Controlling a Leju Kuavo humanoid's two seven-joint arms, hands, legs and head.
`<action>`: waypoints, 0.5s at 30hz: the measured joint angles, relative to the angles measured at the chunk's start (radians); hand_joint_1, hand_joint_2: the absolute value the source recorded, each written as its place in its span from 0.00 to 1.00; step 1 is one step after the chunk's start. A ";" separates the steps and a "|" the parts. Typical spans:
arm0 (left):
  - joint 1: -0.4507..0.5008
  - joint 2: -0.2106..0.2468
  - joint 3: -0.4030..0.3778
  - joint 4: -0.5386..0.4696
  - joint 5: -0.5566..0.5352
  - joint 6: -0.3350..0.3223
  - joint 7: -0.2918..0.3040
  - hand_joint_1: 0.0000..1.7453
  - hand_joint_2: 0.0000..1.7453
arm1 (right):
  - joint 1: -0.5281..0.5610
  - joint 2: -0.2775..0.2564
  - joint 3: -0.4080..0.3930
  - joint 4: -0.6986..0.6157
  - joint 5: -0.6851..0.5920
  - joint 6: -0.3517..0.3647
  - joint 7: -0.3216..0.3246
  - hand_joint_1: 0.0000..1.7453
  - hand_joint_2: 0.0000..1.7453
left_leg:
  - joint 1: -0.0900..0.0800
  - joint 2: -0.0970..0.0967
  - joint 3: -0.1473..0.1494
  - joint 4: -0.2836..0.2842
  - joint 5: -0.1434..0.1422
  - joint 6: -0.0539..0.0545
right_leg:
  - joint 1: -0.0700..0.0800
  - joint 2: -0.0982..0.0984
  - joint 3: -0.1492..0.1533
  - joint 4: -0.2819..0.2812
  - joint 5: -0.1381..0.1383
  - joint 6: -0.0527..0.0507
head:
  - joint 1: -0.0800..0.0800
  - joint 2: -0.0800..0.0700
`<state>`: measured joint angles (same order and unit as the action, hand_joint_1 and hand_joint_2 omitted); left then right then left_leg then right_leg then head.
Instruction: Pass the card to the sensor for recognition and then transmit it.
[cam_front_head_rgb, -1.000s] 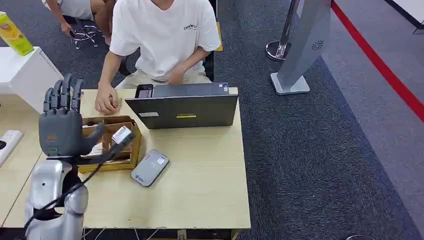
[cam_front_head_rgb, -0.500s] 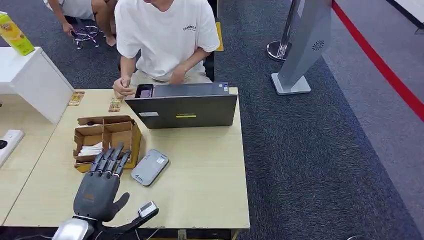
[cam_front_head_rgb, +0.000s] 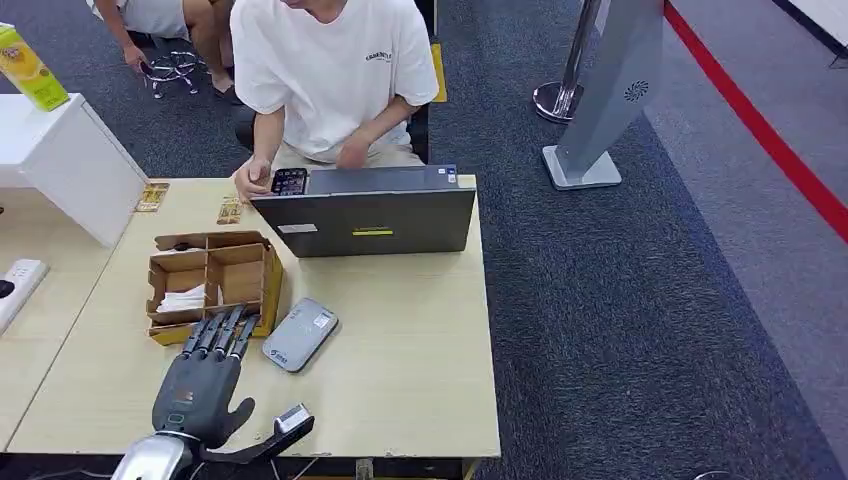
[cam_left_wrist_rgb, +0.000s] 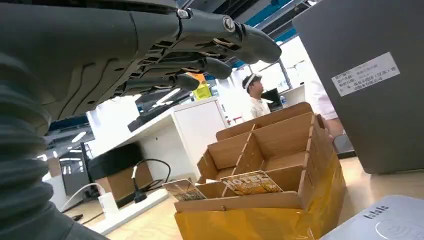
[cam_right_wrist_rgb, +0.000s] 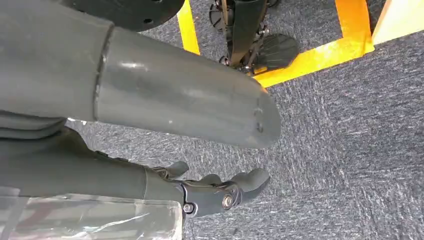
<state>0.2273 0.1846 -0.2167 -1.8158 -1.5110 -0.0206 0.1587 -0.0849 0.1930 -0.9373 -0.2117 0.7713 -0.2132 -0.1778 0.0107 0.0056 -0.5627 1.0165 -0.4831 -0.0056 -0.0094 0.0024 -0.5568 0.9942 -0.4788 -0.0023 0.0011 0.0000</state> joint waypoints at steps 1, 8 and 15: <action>0.000 0.000 0.000 0.000 0.000 0.000 0.000 0.00 1.00 | 0.000 0.000 0.000 0.000 0.000 0.000 0.000 0.00 0.00 | 0.000 0.000 0.000 0.000 0.000 0.000 | 0.000 0.000 0.000 0.000 0.000 0.000 | 0.000 0.000; -0.011 -0.019 0.013 0.024 -0.031 0.013 0.000 0.00 1.00 | 0.000 0.000 0.000 0.000 0.021 0.001 0.002 0.00 0.00 | 0.000 0.000 0.000 0.000 0.000 0.000 | 0.000 0.000 0.000 0.000 0.000 0.000 | 0.000 0.000; -0.108 -0.079 0.058 0.083 -0.038 0.085 0.021 0.00 1.00 | -0.002 0.000 0.002 0.000 0.062 0.012 0.003 0.00 0.00 | 0.000 -0.002 0.000 0.000 0.001 0.000 | 0.000 -0.003 0.000 0.000 0.001 -0.001 | 0.000 0.000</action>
<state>0.1193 0.1053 -0.1591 -1.7323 -1.5488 0.0640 0.1801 -0.0867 0.1930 -0.9358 -0.2117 0.8338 -0.2014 -0.1747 0.0106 0.0034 -0.5631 1.0169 -0.4821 -0.0054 -0.0094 -0.0004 -0.5563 0.9942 -0.4778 -0.0029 0.0011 0.0000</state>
